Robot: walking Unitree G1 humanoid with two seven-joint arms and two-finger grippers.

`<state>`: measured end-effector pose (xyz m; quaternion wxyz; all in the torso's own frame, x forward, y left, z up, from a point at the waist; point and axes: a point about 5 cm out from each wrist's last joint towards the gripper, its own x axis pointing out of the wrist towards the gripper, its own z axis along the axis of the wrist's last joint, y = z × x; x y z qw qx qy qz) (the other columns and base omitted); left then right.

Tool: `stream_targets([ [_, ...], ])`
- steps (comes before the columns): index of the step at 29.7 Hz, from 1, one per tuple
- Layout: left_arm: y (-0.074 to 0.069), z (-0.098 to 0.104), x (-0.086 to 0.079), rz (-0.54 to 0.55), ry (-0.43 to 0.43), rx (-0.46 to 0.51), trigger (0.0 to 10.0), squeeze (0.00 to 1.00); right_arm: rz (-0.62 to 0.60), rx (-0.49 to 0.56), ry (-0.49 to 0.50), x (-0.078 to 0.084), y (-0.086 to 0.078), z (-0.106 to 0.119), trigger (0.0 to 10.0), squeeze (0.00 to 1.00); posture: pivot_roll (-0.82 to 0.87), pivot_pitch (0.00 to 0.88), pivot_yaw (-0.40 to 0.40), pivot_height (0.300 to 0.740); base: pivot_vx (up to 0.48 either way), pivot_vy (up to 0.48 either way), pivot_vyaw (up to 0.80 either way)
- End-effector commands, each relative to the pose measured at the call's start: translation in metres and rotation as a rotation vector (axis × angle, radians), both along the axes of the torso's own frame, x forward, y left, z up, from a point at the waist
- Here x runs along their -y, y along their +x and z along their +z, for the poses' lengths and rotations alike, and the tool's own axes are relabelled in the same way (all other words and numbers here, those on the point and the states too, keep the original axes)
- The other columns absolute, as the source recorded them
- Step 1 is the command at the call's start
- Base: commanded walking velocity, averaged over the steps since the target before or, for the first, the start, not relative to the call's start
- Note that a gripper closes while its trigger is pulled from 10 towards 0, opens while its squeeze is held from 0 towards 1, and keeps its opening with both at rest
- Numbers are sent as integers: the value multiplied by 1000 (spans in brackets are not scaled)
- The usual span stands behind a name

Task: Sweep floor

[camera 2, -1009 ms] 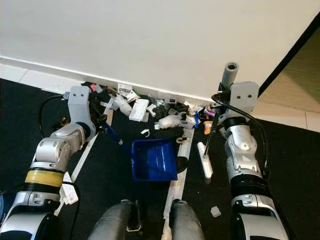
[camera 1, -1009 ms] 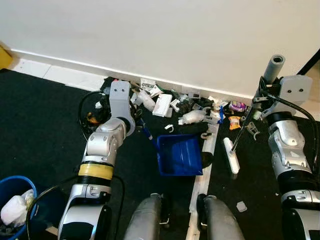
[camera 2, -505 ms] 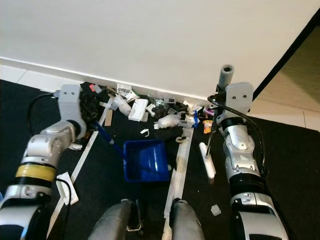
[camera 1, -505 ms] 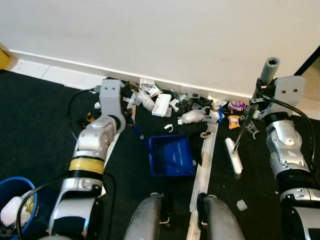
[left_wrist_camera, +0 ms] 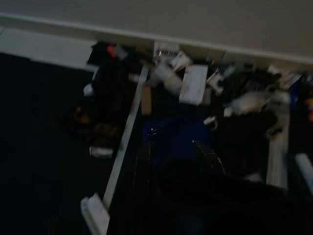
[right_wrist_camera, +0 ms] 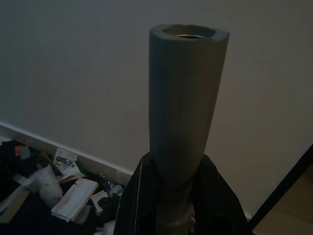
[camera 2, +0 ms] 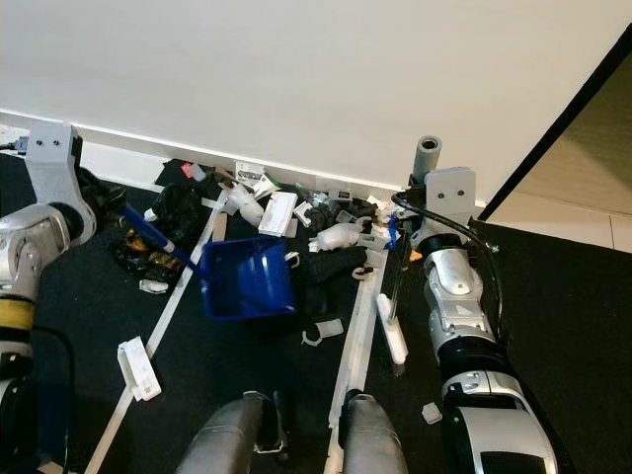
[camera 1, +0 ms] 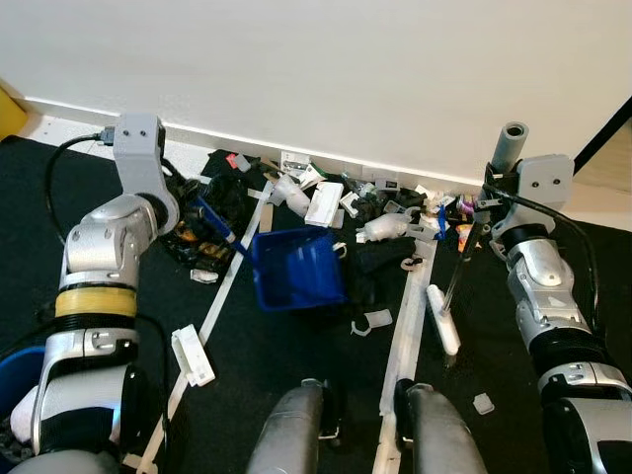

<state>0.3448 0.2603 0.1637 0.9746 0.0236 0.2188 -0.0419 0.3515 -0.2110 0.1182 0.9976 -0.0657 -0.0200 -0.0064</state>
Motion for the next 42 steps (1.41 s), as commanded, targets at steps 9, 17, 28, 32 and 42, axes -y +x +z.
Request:
stream_targets([
  [9, 6, -30, 16, -37, -64, -105, 10000, 0, 39, 24, -15, -9, 5, 3, 10000, 0, -17, 225, 95, 740, 0, 0, 0],
  [17, 22, -32, 30, -64, 54, -91, 10000, 0, 90, 10, -16, -18, 9, 2, 10000, 0, -30, 234, 111, 740, 0, 0, 0],
  [28, 28, -20, 32, -66, 21, -32, 10000, 0, 97, -1, -22, -21, 12, 1, 10000, 0, -26, 244, 111, 740, 0, 0, 0],
  [32, 30, -8, 25, -55, 16, 8, 10000, 0, 96, -4, -18, -21, 12, 1, 10000, 0, -23, 243, 108, 740, 0, 0, 0],
  [42, 21, -19, 28, -85, 24, -8, 10000, 0, 91, -11, 4, -22, 14, 1, 10000, 0, -25, 242, 100, 740, 0, 0, 0],
])
